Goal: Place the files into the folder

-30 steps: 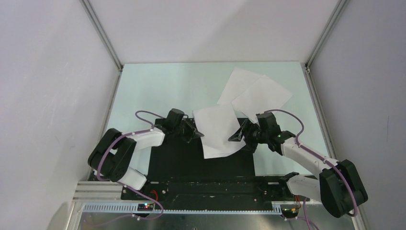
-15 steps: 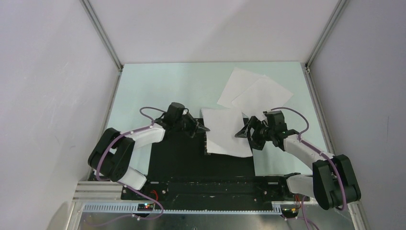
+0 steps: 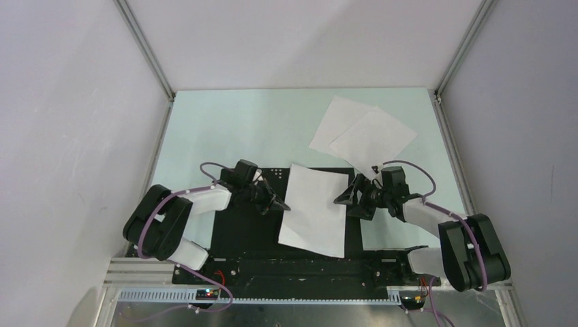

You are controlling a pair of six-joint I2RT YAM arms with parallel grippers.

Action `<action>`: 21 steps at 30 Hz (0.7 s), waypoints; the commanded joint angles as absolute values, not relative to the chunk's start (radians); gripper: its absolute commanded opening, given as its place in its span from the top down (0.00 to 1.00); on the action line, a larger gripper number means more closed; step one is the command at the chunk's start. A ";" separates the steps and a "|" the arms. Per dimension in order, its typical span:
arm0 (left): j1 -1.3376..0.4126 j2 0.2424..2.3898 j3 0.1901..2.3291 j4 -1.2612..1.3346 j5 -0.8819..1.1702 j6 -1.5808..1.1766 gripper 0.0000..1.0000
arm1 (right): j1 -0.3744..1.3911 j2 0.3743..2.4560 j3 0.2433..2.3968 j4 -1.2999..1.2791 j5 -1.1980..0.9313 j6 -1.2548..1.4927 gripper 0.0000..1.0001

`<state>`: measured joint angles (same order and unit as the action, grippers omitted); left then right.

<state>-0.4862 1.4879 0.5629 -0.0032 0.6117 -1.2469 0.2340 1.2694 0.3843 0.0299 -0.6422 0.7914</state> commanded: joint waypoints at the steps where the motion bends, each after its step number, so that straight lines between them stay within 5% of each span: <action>1: -0.478 1.461 0.539 -0.125 0.579 -1.103 1.00 | 0.241 1.193 0.383 -0.047 -0.548 0.746 0.14; 11: -0.371 1.422 0.422 0.048 0.675 -1.404 1.00 | 0.296 1.125 0.372 -0.172 -0.505 0.717 0.13; 21: -0.357 1.461 0.440 0.087 0.765 -1.411 1.00 | 0.379 1.200 0.370 0.076 -0.581 0.846 0.12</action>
